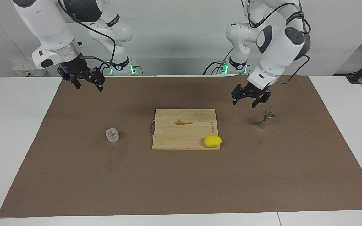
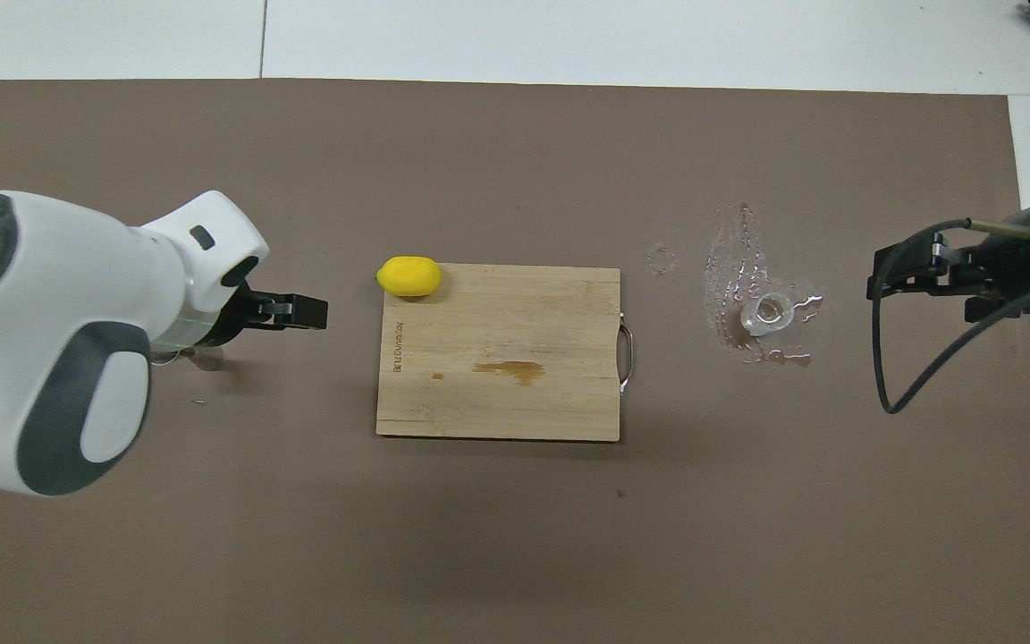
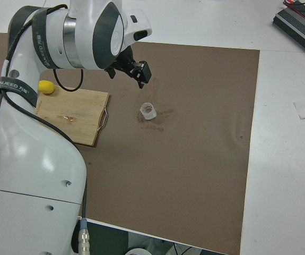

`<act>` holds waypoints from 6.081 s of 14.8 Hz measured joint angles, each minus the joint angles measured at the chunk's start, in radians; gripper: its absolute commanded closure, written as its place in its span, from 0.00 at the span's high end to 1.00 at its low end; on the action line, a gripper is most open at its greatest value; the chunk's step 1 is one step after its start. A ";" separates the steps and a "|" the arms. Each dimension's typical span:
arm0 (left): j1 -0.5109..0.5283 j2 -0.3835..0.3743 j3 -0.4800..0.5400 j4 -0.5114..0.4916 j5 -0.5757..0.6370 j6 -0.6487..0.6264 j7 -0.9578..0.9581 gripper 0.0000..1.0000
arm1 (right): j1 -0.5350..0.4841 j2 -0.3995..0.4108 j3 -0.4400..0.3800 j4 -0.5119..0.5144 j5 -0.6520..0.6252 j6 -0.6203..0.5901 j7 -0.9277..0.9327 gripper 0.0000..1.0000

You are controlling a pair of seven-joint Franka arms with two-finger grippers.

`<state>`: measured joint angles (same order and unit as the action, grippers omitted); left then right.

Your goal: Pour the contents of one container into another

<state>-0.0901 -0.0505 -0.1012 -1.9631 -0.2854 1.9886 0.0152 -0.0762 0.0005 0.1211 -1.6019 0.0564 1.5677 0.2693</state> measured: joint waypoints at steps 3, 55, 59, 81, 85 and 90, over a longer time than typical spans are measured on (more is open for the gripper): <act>0.167 -0.001 0.009 0.012 -0.130 -0.027 0.189 1.00 | 0.000 0.000 0.000 0.000 0.000 0.000 0.000 1.00; 0.655 0.405 -0.011 -0.183 -0.969 -0.464 2.397 0.70 | 0.000 0.000 0.000 0.000 0.000 0.000 0.000 1.00; 0.655 0.405 -0.010 -0.183 -0.970 -0.463 2.399 0.47 | 0.000 0.000 0.000 0.000 0.000 0.000 0.000 1.00; 0.260 0.343 -0.022 -0.198 -1.228 -0.424 2.249 0.43 | 0.000 0.000 0.000 0.000 0.000 0.000 0.000 1.00; 0.130 0.262 -0.022 -0.287 -1.321 -0.313 2.249 0.44 | 0.000 0.000 0.000 0.000 0.000 0.000 0.000 1.00; -0.035 0.227 -0.022 -0.324 -1.490 -0.151 2.248 0.45 | 0.000 0.000 0.000 0.000 0.000 0.000 0.000 1.00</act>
<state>-0.1246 0.1762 -0.1237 -2.2874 -1.7756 1.8379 2.2636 -0.0762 0.0005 0.1211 -1.6019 0.0564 1.5677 0.2693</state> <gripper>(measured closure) 0.498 0.000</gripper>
